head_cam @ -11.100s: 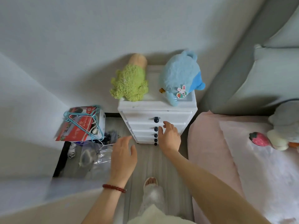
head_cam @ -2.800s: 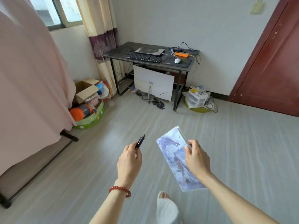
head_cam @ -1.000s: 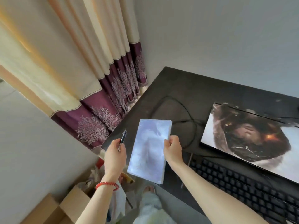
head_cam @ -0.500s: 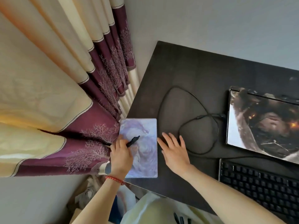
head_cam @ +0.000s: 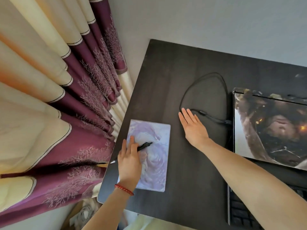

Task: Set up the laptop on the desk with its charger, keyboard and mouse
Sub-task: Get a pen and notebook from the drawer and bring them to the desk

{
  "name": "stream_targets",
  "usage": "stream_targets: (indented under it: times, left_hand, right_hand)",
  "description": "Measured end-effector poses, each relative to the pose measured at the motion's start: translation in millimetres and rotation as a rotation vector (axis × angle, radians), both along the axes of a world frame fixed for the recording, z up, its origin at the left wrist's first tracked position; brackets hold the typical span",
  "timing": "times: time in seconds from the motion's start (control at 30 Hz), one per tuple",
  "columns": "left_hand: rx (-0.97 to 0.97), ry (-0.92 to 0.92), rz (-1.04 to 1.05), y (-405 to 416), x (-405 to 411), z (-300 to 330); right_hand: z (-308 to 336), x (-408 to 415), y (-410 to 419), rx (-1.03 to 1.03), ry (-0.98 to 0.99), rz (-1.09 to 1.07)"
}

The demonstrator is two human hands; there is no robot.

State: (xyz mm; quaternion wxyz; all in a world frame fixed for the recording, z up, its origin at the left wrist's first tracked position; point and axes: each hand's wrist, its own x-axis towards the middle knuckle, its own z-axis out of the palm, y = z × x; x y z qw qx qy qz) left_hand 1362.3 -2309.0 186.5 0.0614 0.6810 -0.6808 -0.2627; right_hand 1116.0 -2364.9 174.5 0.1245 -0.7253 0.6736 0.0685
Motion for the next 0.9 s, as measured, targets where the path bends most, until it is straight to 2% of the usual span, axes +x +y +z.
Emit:
stream_targets:
  times: [0.17,0.27,0.37,0.5,0.6,0.67,0.77,0.9]
  left_hand:
    - [-0.140,-0.047,0.047,-8.6,-27.3,14.2]
    - [-0.008,0.111,0.111,-8.6,-49.9,22.7]
    - [0.060,0.193,0.058,-6.6,-75.5,20.1]
    - [0.084,0.124,-0.055,3.6,-100.5,17.8]
    - [-0.092,0.048,-0.181,8.8,-95.7,21.2]
    - [-0.199,-0.073,-0.241,10.1,-81.5,16.1]
    - [-0.127,-0.244,-0.285,12.3,-52.6,4.5]
    - [-0.043,-0.327,-0.358,18.2,-34.6,-5.0]
  right_hand:
    - [5.9,-7.1,-10.7,0.040,-0.167,-0.007]
    - [8.1,-8.7,5.9,0.037,-0.216,0.030]
    - [16.4,-9.7,28.1,-0.042,-0.290,-0.016]
    - [29.5,-6.5,75.1,-0.169,-0.443,-0.162]
    - [30.9,1.0,106.2,-0.167,-0.404,-0.136]
    - [27.5,8.8,119.2,-0.164,-0.292,-0.033]
    - [21.6,28.5,128.4,-0.060,-0.180,0.051]
    - [13.6,44.1,128.4,0.046,-0.124,0.036]
